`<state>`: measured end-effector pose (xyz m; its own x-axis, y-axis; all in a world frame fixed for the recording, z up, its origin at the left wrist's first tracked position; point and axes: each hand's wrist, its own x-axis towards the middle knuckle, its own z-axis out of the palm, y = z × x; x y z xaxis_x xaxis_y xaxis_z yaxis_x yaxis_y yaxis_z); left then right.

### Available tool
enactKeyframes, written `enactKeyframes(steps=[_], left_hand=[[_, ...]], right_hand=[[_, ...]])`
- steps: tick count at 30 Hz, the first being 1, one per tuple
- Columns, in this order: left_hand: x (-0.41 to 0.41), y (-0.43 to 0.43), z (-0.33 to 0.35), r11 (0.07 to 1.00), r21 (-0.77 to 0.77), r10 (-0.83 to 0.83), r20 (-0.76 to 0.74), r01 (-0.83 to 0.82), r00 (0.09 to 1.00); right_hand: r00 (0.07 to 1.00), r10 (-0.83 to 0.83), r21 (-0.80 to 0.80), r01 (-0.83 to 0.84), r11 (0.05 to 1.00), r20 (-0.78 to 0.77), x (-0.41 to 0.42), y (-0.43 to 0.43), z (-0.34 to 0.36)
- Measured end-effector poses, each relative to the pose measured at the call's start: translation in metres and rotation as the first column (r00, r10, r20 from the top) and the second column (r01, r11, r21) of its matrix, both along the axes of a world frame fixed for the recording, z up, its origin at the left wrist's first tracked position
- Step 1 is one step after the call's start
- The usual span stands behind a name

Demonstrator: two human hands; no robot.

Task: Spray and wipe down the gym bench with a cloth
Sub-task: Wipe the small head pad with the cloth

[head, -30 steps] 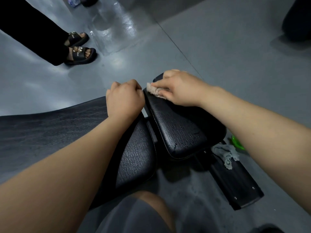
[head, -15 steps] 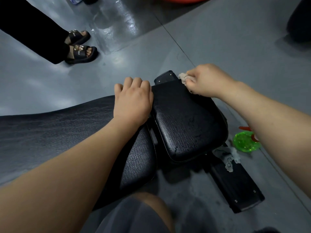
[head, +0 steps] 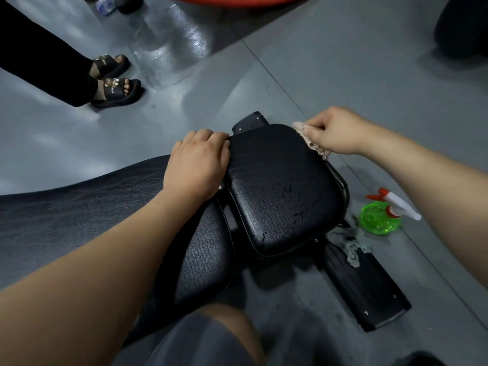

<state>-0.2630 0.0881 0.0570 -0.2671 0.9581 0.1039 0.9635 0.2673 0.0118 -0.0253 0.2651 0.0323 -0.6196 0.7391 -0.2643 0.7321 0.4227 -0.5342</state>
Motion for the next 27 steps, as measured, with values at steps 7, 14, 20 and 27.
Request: enactKeyframes(steps=[7, 14, 20, 27], left_hand=[[0.004, 0.001, 0.000, 0.999, -0.040, 0.029, -0.013, -0.029, 1.000], [0.007, 0.003, 0.002, 0.997, -0.060, 0.049, -0.014, -0.050, 0.999], [0.007, 0.003, 0.002, 0.996, -0.071, 0.060, -0.034, -0.062, 0.998], [0.008, 0.003, 0.003, 0.995, -0.080, 0.060, -0.038, -0.062, 0.998]], right_hand=[[0.983, -0.034, -0.126, 0.011, 0.992, -0.180, 0.006, -0.006, 0.002], [0.975, 0.146, -0.383, -0.072, 0.921, 0.169, 0.018, 0.003, 0.035], [1.000, 0.029, 0.046, -0.029, 0.999, -0.011, -0.011, -0.004, 0.023], [0.932, 0.282, 0.019, -0.294, 0.956, 0.226, 0.005, -0.008, 0.044]])
